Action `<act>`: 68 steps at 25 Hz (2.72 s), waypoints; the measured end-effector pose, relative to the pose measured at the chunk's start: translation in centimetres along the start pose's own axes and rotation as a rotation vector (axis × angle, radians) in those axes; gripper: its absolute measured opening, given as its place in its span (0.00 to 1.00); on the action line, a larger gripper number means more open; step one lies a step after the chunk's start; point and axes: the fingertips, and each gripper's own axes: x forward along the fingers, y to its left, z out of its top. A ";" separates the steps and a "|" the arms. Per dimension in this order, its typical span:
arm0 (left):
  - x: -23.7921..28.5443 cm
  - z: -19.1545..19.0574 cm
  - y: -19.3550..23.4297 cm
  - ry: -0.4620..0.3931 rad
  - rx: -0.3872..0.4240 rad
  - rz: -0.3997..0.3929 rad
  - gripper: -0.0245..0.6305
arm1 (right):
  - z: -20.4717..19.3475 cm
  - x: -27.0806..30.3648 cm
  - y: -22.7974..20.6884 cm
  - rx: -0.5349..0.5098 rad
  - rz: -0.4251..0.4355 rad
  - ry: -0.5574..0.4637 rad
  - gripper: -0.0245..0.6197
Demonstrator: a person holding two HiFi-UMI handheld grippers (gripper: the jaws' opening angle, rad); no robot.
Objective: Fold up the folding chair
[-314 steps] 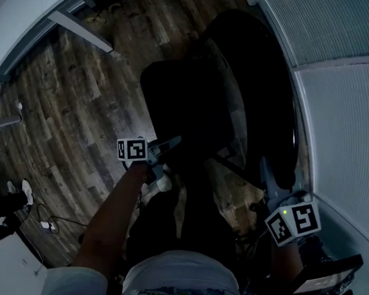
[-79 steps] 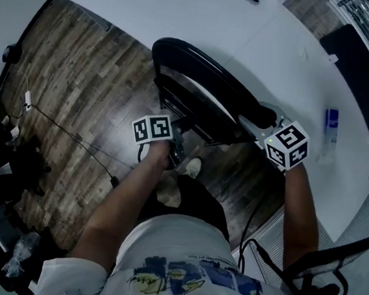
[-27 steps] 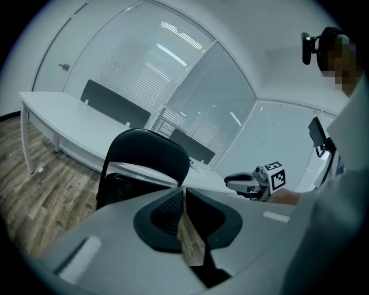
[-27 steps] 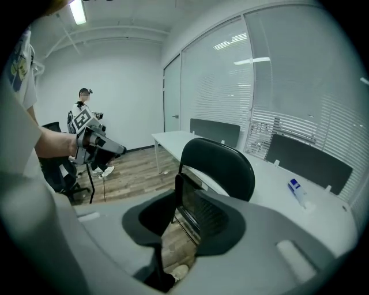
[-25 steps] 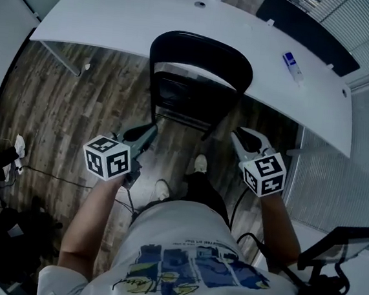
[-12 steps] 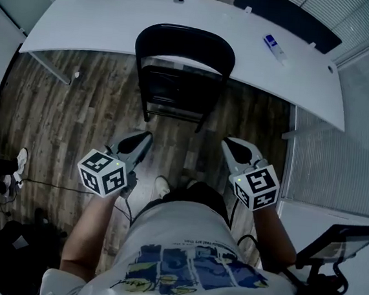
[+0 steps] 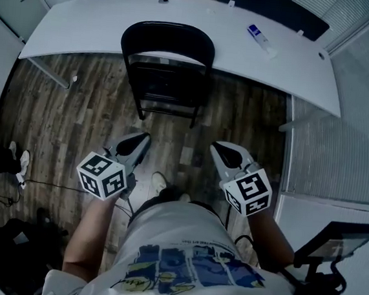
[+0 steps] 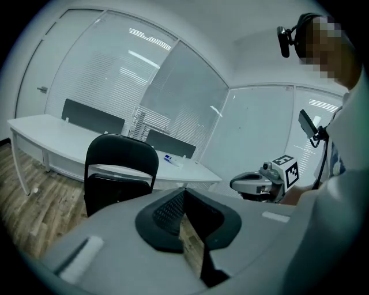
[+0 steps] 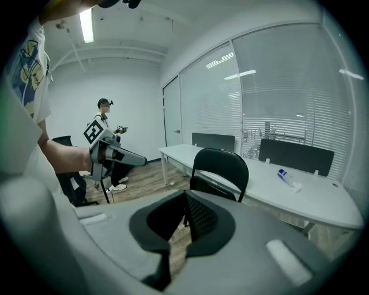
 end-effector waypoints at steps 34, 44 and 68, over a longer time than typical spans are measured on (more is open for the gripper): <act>-19.2 -7.5 -8.1 0.052 0.135 -0.190 0.04 | -2.4 -7.2 23.5 0.004 -0.092 -0.041 0.04; -25.3 -9.3 -7.3 0.066 0.171 -0.255 0.04 | -1.2 -7.2 30.9 -0.009 -0.127 -0.047 0.04; -24.3 -11.2 -7.5 0.114 0.154 -0.274 0.04 | -2.5 -8.3 31.1 -0.004 -0.143 -0.014 0.04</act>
